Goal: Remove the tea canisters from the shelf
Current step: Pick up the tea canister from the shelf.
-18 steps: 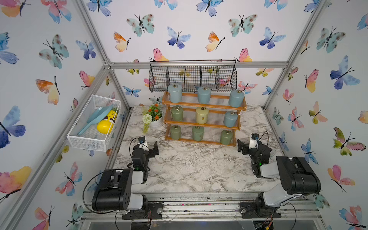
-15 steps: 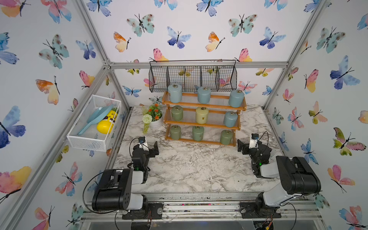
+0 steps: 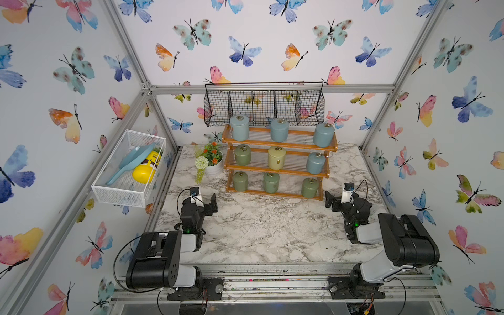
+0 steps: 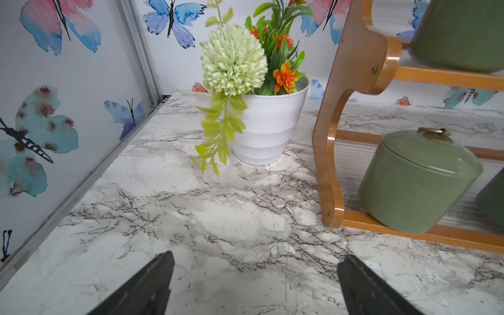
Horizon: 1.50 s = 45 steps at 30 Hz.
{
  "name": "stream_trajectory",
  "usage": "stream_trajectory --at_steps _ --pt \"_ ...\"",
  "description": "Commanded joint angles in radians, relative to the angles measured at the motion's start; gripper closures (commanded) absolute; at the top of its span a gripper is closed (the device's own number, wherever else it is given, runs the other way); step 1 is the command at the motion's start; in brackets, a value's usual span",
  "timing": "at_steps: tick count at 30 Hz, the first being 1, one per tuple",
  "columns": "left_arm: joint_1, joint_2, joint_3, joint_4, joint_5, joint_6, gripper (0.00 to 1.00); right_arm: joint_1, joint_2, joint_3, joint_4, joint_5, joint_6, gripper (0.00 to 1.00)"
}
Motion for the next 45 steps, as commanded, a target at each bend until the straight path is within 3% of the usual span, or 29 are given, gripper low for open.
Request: stream_trajectory --at_steps 1,8,10,11,14,20,24,30,36,45 --pt "0.002 -0.007 0.007 0.02 0.014 0.004 0.02 0.006 -0.009 0.001 0.021 0.005 -0.01 0.0" --pt "0.002 -0.028 0.017 0.01 -0.015 -0.011 0.02 0.006 -0.02 -0.009 0.046 0.035 0.005 0.0" --pt "0.003 -0.09 0.079 -0.155 -0.041 -0.036 0.02 0.006 -0.062 -0.025 0.052 0.062 0.022 0.0" --pt "0.003 -0.133 0.144 -0.34 -0.038 -0.048 0.02 0.006 -0.105 -0.018 -0.016 0.061 0.017 0.0" --pt "0.001 -0.203 0.232 -0.578 -0.011 -0.071 0.02 0.006 -0.247 0.063 -0.338 0.028 0.009 0.0" --pt "-0.057 -0.442 0.206 -0.709 0.032 -0.086 0.02 0.006 -0.495 0.193 -0.759 0.062 0.027 0.0" --pt "-0.09 -0.564 0.211 -0.784 0.122 -0.115 0.02 0.006 -0.574 0.347 -0.987 0.014 0.038 0.0" --pt "-0.151 -0.588 0.255 -0.933 0.162 -0.158 0.02 0.006 -0.541 0.634 -1.227 -0.178 0.016 0.0" --pt "-0.2 -0.586 0.244 -0.931 0.141 -0.205 0.02 0.006 -0.414 0.911 -1.393 -0.328 -0.008 0.0" --pt "-0.311 -0.598 0.232 -0.921 0.089 -0.24 0.02 0.006 -0.278 1.144 -1.46 -0.374 -0.022 0.0"
